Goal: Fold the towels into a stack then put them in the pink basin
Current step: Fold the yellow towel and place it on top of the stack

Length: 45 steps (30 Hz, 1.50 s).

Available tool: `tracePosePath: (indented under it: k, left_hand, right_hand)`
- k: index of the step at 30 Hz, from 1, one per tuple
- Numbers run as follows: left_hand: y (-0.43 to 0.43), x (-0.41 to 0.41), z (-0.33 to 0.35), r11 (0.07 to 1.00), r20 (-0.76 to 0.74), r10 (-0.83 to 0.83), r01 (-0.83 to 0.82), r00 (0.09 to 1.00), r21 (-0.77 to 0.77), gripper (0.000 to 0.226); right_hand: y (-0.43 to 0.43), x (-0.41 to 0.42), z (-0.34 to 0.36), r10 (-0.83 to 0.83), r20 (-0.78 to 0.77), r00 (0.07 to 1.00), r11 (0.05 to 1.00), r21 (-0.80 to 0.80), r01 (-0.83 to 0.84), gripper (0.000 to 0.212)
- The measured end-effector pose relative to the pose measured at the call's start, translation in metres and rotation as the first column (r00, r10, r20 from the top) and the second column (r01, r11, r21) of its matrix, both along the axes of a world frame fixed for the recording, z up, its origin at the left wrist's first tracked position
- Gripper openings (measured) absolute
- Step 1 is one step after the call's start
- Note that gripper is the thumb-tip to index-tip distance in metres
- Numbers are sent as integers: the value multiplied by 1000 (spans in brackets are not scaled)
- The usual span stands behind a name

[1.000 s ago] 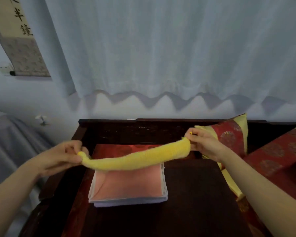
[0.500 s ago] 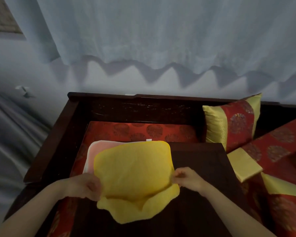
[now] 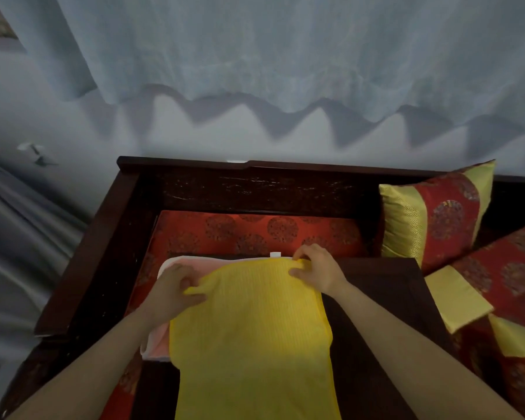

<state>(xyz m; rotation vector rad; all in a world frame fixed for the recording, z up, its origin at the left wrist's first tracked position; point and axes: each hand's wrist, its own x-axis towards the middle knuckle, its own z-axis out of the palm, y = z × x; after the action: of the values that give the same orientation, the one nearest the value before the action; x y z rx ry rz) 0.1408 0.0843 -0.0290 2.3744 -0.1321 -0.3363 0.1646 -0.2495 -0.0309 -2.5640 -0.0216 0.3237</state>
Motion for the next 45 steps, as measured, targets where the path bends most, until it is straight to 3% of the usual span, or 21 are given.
tracePosePath:
  k: [2,5,9,13,16,19,22,25,29,32,35,37,39,41,45]
  left_hand:
    - [2,6,6,993,-165,-29,9,986,-121,37]
    - [9,18,19,955,-394,-15,-103,919,-277,41]
    - [9,22,39,912,-627,-108,-173,772,-371,45]
    - [-1,18,54,933,-726,-238,-56,646,-356,72]
    - [-7,13,72,939,-772,-308,45,556,-342,55]
    - [4,10,91,903,-780,-430,202,455,-380,52]
    - [24,12,114,825,-711,-563,251,422,-506,75]
    - [38,22,149,728,-589,-682,323,433,-605,62]
    - [47,52,179,824,-530,-525,240,666,-513,61]
    - [39,74,173,929,-455,-289,132,842,-345,24]
    - [31,81,142,994,-66,-69,62,995,-92,27]
    - [26,63,122,995,140,-91,96,986,-28,29]
    - [24,29,105,970,273,-228,243,934,-21,36]
    - [23,-13,90,919,354,-393,373,848,128,42]
    - [19,-93,44,803,433,-595,476,677,360,24]
  right_hand:
    - [1,3,0,4,-37,999,999,35,-3,21]
    - [-2,3,4,-40,-4,999,997,65,40,29]
    - [-6,2,15,-43,58,997,994,102,37,30]
    - [-11,2,34,-2,26,1000,996,94,-1,26]
    - [-18,2,64,68,-109,992,996,67,-61,20]
    - [-23,-1,113,197,-301,933,972,183,-146,21]
    - [-25,-1,168,387,-388,837,892,389,-232,17]
    - [-24,10,203,452,-377,808,825,521,-218,15]
    - [-12,41,205,338,-351,873,856,499,-131,16]
    - [2,64,171,130,-242,962,924,382,-29,18]
    - [13,65,124,-78,34,996,966,250,67,20]
    - [16,43,104,-73,158,985,964,264,29,24]
    - [11,8,88,33,217,976,951,294,-98,28]
    - [-2,-28,72,175,257,951,940,245,-239,25]
    - [-27,-89,46,411,133,902,905,63,-422,22]
